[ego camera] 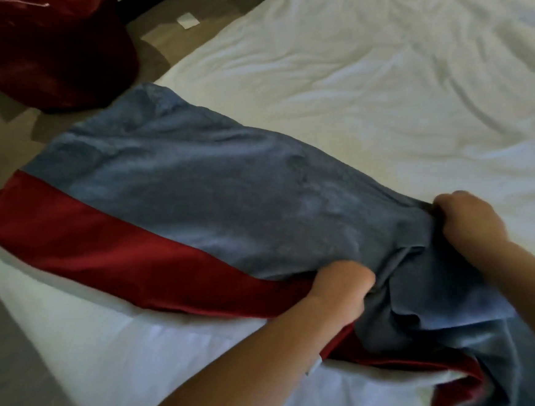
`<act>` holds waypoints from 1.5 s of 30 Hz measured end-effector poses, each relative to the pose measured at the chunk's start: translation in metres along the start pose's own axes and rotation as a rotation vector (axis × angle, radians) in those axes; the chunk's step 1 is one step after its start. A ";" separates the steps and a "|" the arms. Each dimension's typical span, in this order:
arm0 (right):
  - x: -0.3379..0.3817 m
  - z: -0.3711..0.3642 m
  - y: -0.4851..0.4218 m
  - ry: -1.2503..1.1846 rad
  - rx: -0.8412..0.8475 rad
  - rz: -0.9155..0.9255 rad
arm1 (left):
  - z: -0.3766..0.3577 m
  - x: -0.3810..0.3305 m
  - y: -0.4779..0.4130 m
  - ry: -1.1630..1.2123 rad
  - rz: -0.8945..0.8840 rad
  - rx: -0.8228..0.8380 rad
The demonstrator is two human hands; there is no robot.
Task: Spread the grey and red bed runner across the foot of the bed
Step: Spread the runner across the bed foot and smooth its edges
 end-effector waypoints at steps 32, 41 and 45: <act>0.111 -0.096 0.312 0.047 0.268 0.400 | -0.085 0.023 0.165 -0.553 -0.446 0.290; 0.061 -0.077 0.366 0.059 -0.121 0.060 | -0.076 0.062 0.196 -0.727 -0.357 0.449; 0.071 -0.090 0.400 -0.049 -0.176 0.139 | -0.079 0.064 0.208 -0.802 -0.247 0.589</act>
Point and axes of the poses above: each hand's wrist, its own y-axis away from the middle knuckle, its own z-axis out of the back of the hand, x = y × z, the point moved 5 cm from there along -y, towards the middle knuckle
